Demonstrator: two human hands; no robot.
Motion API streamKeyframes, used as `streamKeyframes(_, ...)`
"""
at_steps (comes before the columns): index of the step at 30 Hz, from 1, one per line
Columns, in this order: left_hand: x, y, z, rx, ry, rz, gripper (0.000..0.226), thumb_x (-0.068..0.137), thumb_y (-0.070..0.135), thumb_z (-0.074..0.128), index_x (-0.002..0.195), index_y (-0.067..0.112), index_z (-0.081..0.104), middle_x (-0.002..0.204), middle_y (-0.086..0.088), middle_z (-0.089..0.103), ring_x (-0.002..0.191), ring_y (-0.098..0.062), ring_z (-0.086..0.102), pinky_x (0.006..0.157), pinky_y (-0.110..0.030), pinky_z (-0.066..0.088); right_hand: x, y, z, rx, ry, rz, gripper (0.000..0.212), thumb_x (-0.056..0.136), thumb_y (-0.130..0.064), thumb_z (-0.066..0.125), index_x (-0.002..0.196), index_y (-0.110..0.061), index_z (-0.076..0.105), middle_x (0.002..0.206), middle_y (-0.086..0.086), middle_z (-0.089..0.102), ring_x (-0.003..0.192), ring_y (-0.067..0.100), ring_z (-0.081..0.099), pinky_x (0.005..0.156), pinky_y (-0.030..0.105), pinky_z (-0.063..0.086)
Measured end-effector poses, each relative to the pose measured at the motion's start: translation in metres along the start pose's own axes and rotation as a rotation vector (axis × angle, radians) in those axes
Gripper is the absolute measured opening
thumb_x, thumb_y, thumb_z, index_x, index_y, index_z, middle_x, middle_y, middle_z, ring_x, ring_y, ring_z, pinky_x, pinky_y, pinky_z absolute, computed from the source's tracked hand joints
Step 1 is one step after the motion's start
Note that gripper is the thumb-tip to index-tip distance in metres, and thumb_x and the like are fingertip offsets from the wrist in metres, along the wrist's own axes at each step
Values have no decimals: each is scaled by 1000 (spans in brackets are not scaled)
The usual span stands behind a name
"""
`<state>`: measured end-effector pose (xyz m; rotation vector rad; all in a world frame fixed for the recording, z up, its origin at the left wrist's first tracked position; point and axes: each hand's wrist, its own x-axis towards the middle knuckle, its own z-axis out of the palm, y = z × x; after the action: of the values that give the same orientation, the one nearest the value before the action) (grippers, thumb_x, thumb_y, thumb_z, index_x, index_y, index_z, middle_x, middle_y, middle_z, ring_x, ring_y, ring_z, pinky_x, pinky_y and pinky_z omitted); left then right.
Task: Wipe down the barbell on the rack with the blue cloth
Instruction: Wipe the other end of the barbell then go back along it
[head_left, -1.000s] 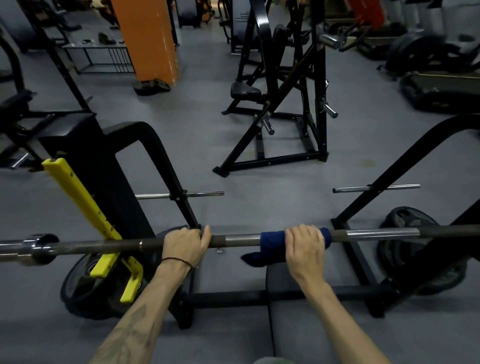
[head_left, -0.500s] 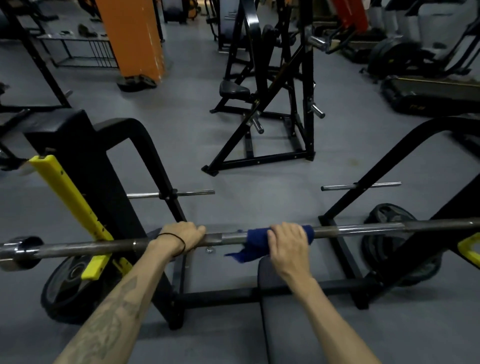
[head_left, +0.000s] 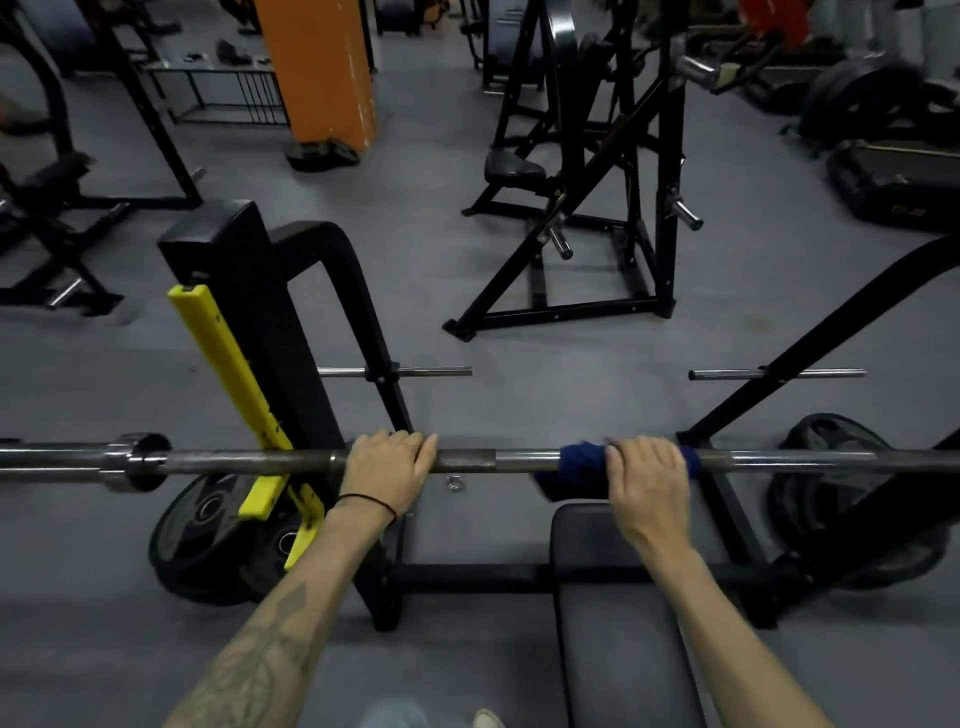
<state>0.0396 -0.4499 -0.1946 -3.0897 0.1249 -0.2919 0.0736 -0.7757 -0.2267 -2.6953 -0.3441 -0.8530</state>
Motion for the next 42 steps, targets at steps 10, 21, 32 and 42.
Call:
streamKeyframes(10, 8, 2, -5, 199, -197, 148, 44, 103, 24, 50, 146, 18, 44, 111, -7, 68, 89, -27, 69, 63, -33, 44, -10, -158, 44, 68, -138, -16, 30, 101, -37, 45, 110, -19, 66, 102, 2, 64, 101, 26, 57, 110, 46, 33)
streamKeyframes(21, 3, -12, 13, -127, 96, 54, 46, 101, 46, 35, 73, 20, 61, 67, -1, 58, 59, -23, 58, 53, -38, 45, -8, -184, 54, 84, 0, 210, 27, 102, -29, 45, 99, -13, 67, 100, 8, 63, 102, 31, 55, 109, 50, 35)
streamKeyframes(32, -22, -39, 29, -113, 123, 130, 60, 102, 50, 34, 148, 13, 48, 157, -12, 42, 146, -32, 38, 117, -48, 28, 1, -143, 54, 20, 118, 470, 29, 102, -25, 44, 93, -8, 66, 95, 12, 61, 100, 36, 56, 114, 55, 32)
streamKeyframes(42, -51, -66, 29, -47, 225, 74, 56, 102, 46, 39, 134, 5, 60, 114, -12, 63, 108, -31, 59, 111, -49, 39, -5, -55, 26, 4, -24, 44, 44, 107, -41, 37, 105, -8, 66, 95, 10, 61, 88, 36, 57, 95, 48, 42)
